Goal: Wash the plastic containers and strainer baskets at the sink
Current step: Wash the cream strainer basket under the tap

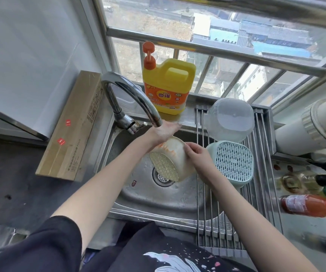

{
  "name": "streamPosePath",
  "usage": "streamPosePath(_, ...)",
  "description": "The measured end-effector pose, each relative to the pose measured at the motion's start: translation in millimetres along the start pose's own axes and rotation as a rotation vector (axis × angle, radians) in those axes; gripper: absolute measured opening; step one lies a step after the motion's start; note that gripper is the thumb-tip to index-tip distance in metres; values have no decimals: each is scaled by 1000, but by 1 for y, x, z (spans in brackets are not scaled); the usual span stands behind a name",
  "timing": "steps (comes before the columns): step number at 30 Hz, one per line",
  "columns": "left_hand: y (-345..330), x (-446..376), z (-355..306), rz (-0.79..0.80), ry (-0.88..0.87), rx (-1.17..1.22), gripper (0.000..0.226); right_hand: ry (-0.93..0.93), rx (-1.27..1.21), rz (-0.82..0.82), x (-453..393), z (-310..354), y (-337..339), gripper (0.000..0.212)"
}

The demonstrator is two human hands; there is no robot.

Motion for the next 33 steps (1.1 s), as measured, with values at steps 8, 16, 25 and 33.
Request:
streamPosePath(8, 9, -10, 34, 52, 22, -143, 25, 34, 41, 111, -9, 11, 3, 20)
streamPosePath(16, 30, 2, 55, 189, -96, -55, 14, 123, 244, 104, -22, 29, 1, 26)
streamPosePath(25, 34, 4, 61, 40, 10, 324, 29, 166, 327, 169, -31, 31, -26, 35)
streamPosePath(33, 25, 2, 65, 54, 235, 693, 34, 752, 1027, 233, 25, 31, -61, 58)
Point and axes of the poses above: each hand's wrist, its own x-axis away from the middle knuckle, its own y-axis out of the back of the hand, z = x × y, the point moved 2 cm from there along -x, towards the middle knuckle, and after that the axes turned 12 degrees about -z, right-handed, at the moved point
